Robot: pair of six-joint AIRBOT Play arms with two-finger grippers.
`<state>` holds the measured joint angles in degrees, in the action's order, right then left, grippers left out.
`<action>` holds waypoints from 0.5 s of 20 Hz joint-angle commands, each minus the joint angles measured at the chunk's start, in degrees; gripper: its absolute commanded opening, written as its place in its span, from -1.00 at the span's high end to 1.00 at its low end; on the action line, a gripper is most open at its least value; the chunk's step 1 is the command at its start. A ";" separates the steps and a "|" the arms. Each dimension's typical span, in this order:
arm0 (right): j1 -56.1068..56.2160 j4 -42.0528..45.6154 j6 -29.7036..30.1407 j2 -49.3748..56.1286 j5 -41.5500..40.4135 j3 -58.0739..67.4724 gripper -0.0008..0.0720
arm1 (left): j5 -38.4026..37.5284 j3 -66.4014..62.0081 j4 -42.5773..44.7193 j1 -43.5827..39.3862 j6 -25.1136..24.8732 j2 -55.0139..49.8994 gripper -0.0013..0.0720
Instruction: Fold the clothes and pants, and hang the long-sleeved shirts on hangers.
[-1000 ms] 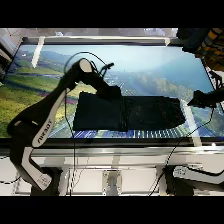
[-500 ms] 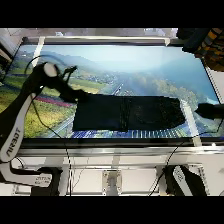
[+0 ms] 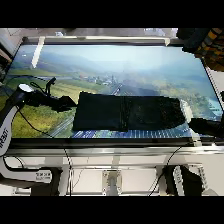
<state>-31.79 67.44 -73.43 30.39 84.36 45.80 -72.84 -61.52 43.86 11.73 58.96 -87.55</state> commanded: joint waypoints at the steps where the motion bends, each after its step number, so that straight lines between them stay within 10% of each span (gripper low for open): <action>1: -0.02 -1.92 -1.05 -0.76 -0.50 -0.59 0.88 | 2.89 0.83 -2.49 0.72 -2.91 -3.50 -0.66; 10: -0.02 -1.88 -1.09 -0.76 -1.90 -0.59 0.88 | 5.79 0.83 -8.09 -4.83 -3.89 -9.49 -0.66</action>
<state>-31.79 65.69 -74.43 29.65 82.94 45.21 -68.95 -60.73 36.99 9.15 55.40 -95.94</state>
